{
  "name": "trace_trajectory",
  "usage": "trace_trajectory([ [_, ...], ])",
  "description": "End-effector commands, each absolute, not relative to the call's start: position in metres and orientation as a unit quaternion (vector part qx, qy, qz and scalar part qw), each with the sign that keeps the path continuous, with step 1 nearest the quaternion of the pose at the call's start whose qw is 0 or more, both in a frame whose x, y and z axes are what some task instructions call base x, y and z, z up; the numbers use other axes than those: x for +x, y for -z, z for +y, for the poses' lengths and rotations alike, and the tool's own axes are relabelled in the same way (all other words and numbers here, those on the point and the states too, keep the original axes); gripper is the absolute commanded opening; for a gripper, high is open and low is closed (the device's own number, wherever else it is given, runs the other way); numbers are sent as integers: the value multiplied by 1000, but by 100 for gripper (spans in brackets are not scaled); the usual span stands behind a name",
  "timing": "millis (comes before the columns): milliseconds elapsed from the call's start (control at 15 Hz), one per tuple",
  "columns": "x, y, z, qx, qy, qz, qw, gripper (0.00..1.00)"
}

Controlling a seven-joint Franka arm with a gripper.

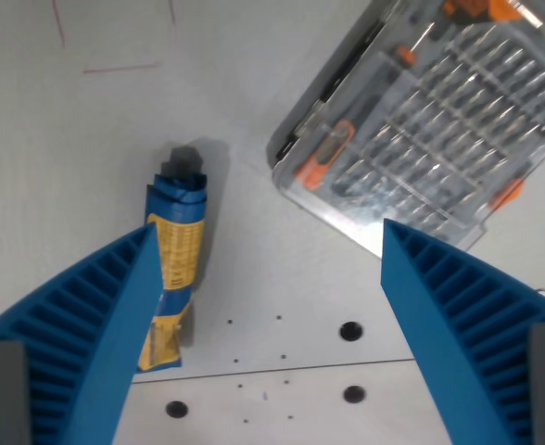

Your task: Move above the blue bag

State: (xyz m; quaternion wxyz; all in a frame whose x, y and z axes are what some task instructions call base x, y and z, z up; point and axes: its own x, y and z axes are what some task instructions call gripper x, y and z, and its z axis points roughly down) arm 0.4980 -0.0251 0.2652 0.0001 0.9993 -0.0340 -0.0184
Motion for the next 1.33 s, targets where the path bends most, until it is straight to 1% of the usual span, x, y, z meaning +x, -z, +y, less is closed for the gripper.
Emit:
trace_trajectory([
  [67,488,-254,-17,996,-26,-84,1,100],
  [800,455,-209,14,988,-33,-150,-7,100],
  [1333,431,-176,36,983,-26,-182,-15,100],
])
